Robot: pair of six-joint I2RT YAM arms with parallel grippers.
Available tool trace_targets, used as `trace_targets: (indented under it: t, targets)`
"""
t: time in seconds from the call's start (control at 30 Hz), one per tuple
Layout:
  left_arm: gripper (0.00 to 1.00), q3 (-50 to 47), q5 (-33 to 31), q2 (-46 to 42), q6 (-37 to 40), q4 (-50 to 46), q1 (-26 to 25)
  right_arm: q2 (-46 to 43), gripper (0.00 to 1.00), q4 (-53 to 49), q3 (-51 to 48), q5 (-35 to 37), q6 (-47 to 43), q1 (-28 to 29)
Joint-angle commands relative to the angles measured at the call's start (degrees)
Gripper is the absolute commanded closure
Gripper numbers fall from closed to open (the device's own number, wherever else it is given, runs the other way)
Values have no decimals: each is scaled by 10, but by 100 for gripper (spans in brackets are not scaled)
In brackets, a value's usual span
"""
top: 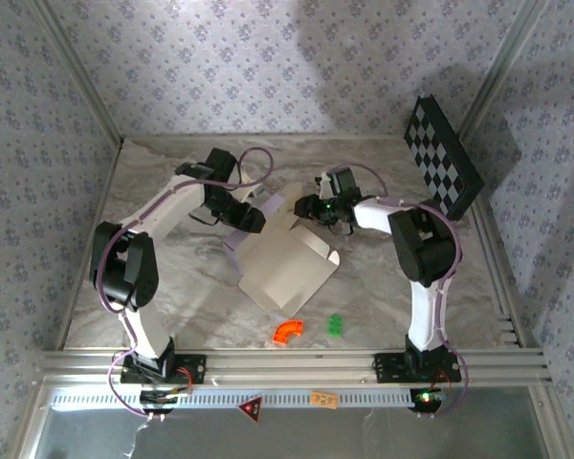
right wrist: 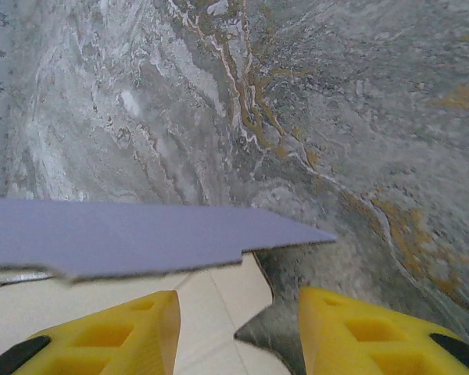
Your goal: Fold the paper box
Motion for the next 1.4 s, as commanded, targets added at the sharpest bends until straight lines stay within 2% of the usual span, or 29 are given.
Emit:
trace_targets:
  t: [0.0,0.2,0.6,1.0,1.27,1.37]
  targets:
    - [43,2,8,-6,-4,-8,-5,22,55,60,-3,-25,18,5]
    - [43,4,9,-6,-4,-6,-6,27,56,80,-3,-44,28,13]
    - [44,6,6,1,-3,-4,-6,-18,57,170,-75,-75,77,29]
    - [44,5,2,1,-2,-6,-5,-17,52,160,-73,-50,61,46]
    - [44,5,1,-3,-2,-8,-7,-16,53,165,-58,-88,53,53]
    - [44,5,1,-3,-2,-7,-6,-21,53,141,-52,-74,36,59]
